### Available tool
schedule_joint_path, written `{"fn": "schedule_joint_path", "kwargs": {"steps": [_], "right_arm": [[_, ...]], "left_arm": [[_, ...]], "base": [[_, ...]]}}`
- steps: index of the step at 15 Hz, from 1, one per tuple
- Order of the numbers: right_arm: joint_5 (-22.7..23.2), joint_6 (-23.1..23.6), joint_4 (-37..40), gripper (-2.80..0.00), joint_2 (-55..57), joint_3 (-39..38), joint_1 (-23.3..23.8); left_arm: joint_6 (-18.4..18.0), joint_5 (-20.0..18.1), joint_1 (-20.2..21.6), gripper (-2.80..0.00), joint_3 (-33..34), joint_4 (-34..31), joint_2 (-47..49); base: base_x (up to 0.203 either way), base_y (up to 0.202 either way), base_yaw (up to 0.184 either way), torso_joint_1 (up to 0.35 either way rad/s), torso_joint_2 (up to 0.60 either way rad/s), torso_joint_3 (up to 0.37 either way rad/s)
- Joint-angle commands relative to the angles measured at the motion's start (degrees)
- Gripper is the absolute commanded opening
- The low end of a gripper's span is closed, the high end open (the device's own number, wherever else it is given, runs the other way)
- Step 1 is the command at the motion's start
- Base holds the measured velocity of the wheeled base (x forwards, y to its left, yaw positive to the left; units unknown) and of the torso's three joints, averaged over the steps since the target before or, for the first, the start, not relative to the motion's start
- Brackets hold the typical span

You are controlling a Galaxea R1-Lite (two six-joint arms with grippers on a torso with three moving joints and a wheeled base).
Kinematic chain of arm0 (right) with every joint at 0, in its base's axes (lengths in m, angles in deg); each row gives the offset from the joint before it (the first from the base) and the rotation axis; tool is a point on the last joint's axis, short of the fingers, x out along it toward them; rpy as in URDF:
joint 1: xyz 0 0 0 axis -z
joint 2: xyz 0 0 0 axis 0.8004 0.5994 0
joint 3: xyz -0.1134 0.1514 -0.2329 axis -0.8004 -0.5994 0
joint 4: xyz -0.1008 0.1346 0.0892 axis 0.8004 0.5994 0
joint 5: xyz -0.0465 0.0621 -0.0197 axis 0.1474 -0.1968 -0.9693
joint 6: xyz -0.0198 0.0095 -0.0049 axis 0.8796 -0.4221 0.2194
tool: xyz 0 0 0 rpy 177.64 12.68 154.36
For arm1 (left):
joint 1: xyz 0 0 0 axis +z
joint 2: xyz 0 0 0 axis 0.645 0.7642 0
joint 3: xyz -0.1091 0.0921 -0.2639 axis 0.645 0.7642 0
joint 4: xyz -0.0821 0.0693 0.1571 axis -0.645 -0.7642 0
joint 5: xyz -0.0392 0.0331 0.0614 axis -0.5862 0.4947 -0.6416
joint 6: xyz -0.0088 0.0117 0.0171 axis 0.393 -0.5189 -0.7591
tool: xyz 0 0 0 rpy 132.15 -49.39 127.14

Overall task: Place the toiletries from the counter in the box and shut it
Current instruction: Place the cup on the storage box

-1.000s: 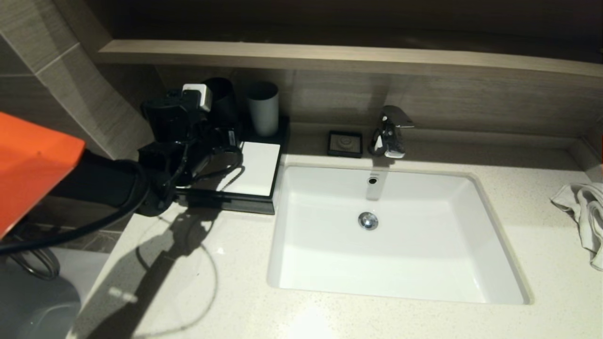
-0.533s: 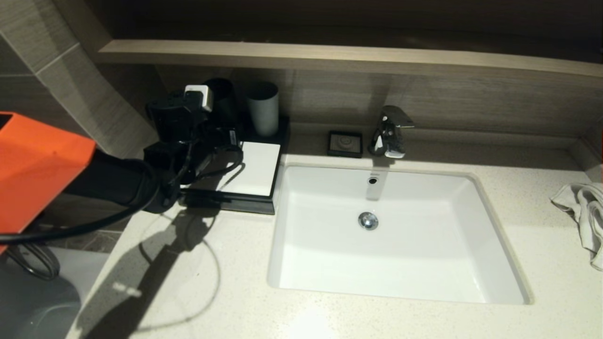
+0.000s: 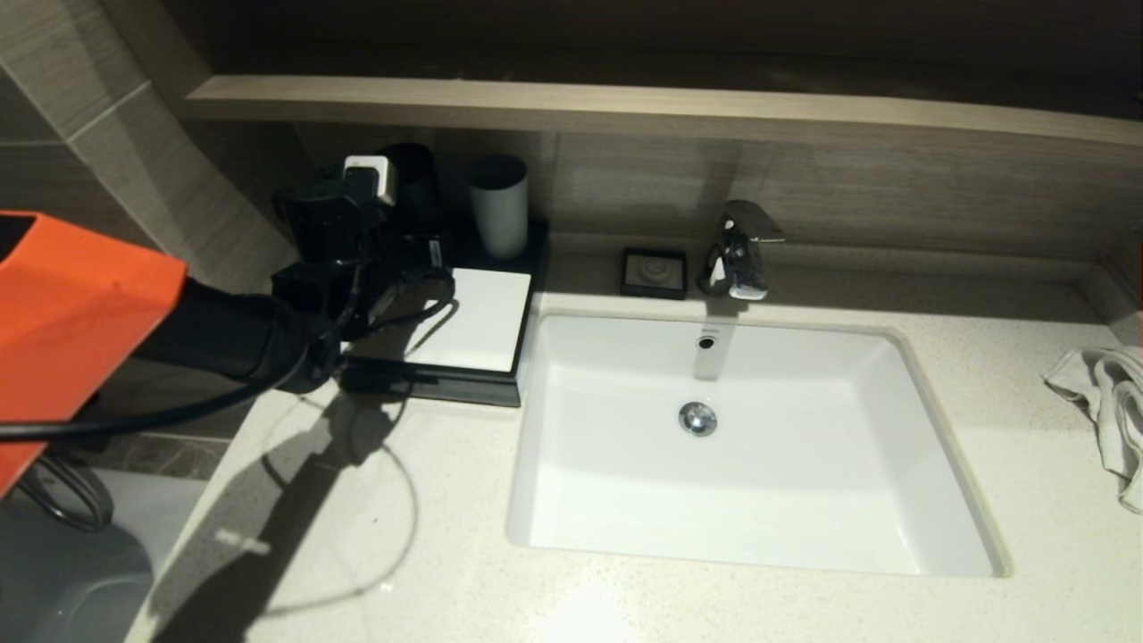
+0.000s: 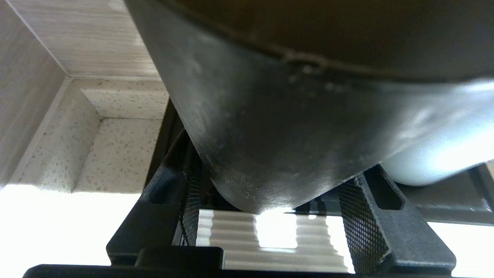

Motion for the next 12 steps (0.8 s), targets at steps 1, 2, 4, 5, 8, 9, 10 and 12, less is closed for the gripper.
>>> {"fn": "schedule_joint_path", "kwargs": {"steps": [1, 2, 4, 5, 8, 9, 10, 12], "right_arm": [[0.00, 0.00, -0.01, -2.80, -0.06, 0.00, 0.00], [0.00, 0.00, -0.07, -2.80, -0.09, 0.00, 0.00], [0.00, 0.00, -0.06, -2.80, -0.02, 0.00, 0.00], [0.00, 0.00, 0.01, -2.80, -0.01, 0.00, 0.00], [0.00, 0.00, 0.01, -2.80, -0.02, 0.00, 0.00], [0.00, 0.00, 0.01, -2.80, -0.09, 0.00, 0.00], [0.00, 0.00, 0.01, -2.80, -0.03, 0.00, 0.00], [0.00, 0.00, 0.01, -2.80, 0.00, 0.00, 0.00]], "left_arm": [[-0.02, 0.08, 0.06, -2.80, -1.20, 0.18, 0.98], [-0.02, 0.01, 0.06, -2.80, -1.91, -0.09, 1.29], [0.04, 0.00, 0.30, -2.80, -3.01, -0.71, 1.69], [0.06, 0.00, 0.49, -2.80, -3.56, -0.72, 1.87], [0.07, -0.79, 0.59, -2.80, -4.09, -0.72, 2.98], [0.07, -0.79, 0.59, -2.80, -4.35, -0.63, 3.10], [0.06, -0.87, 0.75, -2.80, -4.69, -0.71, 3.19], [0.07, -1.06, 0.93, -2.80, -4.84, -0.72, 3.50]], "base": [[0.000, 0.000, 0.000, 0.000, 0.00, 0.000], [0.000, 0.000, 0.000, 0.000, 0.00, 0.000], [0.000, 0.000, 0.000, 0.000, 0.00, 0.000], [0.000, 0.000, 0.000, 0.000, 0.00, 0.000], [0.000, 0.000, 0.000, 0.000, 0.00, 0.000], [0.000, 0.000, 0.000, 0.000, 0.00, 0.000], [0.000, 0.000, 0.000, 0.000, 0.00, 0.000], [0.000, 0.000, 0.000, 0.000, 0.00, 0.000]]}}
